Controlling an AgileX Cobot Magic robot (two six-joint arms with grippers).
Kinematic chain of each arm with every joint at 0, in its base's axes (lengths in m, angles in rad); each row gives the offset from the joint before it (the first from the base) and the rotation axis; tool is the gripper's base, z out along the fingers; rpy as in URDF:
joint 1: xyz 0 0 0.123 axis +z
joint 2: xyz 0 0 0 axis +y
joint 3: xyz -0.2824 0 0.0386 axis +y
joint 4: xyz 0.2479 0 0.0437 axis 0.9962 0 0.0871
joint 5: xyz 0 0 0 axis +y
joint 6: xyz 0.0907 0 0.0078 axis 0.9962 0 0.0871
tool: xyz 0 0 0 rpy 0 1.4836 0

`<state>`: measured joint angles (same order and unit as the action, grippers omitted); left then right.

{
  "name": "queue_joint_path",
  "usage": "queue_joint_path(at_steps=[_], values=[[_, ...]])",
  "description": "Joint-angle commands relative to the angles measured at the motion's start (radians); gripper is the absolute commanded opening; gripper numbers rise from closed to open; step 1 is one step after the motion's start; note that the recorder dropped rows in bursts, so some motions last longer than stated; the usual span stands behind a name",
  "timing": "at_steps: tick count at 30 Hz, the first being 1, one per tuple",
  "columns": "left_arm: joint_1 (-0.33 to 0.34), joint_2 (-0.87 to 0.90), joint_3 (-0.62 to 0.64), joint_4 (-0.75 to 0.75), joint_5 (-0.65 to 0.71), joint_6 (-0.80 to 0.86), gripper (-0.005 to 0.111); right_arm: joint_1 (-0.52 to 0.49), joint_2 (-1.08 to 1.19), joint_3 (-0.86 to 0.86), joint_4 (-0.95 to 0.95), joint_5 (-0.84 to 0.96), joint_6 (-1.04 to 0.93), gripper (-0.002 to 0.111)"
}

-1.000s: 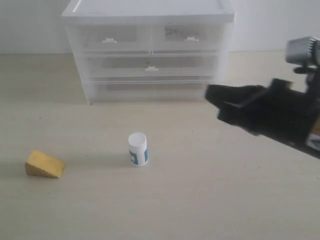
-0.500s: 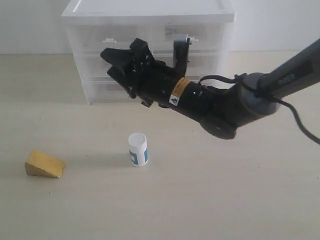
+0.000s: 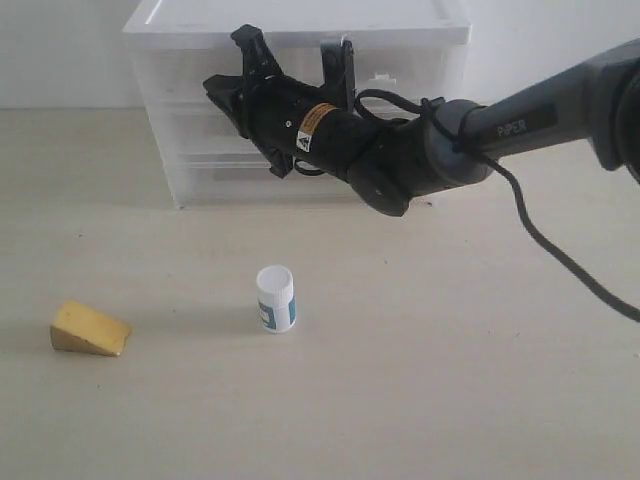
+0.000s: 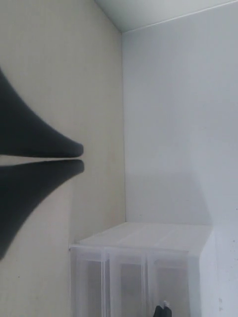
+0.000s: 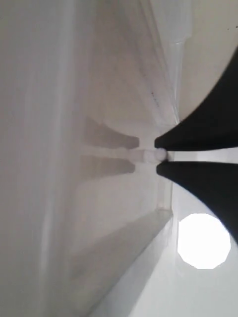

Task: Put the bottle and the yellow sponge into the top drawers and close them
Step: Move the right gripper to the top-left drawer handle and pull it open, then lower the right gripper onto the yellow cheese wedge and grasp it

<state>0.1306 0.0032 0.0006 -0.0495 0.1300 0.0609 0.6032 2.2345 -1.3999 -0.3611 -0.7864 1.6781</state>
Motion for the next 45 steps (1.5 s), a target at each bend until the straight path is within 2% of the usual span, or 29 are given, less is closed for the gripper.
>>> queue_joint_path(at_steps=[1, 5, 12, 17, 19, 22, 23, 26, 28, 31, 33, 34, 36, 45], values=[[0.003, -0.003, -0.001, -0.004, -0.004, 0.001, 0.004, 0.009, -0.003, 0.038, -0.073, -0.139, -0.031, 0.0], [0.003, -0.003, -0.001, -0.004, -0.004, 0.001, 0.004, 0.067, -0.043, 0.215, -0.078, -0.431, -0.072, 0.0], [0.003, -0.003, -0.001, -0.004, -0.004, 0.001, 0.004, 0.129, -0.164, 0.466, -0.089, -0.435, -0.239, 0.0], [0.003, -0.003, -0.001, -0.004, -0.007, 0.001, 0.004, 0.14, -0.221, 0.514, -0.149, -0.435, -0.368, 0.003], [0.003, -0.003, -0.001, -0.004, -0.009, 0.001, 0.004, 0.14, -0.236, 0.514, -0.171, -0.423, -0.374, 0.016], [0.003, -0.003, -0.001, -0.004, -0.009, 0.001, 0.004, 0.14, -0.258, 0.514, -0.231, -0.344, -0.389, 0.043], [0.003, -0.003, -0.001, -0.004, -0.009, 0.001, 0.004, 0.138, -0.262, 0.514, -0.279, -0.344, -0.413, 0.054], [0.003, -0.003, -0.001, -0.004, -0.009, 0.001, 0.004, 0.138, -0.274, 0.505, -0.512, -0.373, -0.559, 0.072], [0.003, -0.003, -0.001, -0.004, -0.009, 0.001, 0.004, 0.158, -0.278, 0.487, -0.618, -0.323, -0.566, 0.076], [0.003, -0.003, -0.001, -0.004, -0.009, 0.001, 0.004, 0.222, -0.281, 0.433, -0.724, -0.132, -0.57, 0.075], [0.003, -0.003, -0.001, -0.004, -0.009, 0.001, 0.004, 0.32, -0.281, 0.349, -0.792, 0.177, -0.625, 0.076], [0.003, -0.003, -0.001, -0.004, -0.009, 0.001, 0.004, 0.377, -0.268, 0.287, -0.795, 0.399, -0.667, 0.076], [0.003, -0.003, -0.001, -0.004, -0.009, 0.001, 0.004, 0.422, -0.224, 0.206, -0.795, 0.58, -0.737, 0.076], [0.003, -0.003, -0.001, -0.004, -0.009, 0.001, 0.004, 0.422, 0.104, -0.152, -0.793, 0.604, -0.785, 0.076]])
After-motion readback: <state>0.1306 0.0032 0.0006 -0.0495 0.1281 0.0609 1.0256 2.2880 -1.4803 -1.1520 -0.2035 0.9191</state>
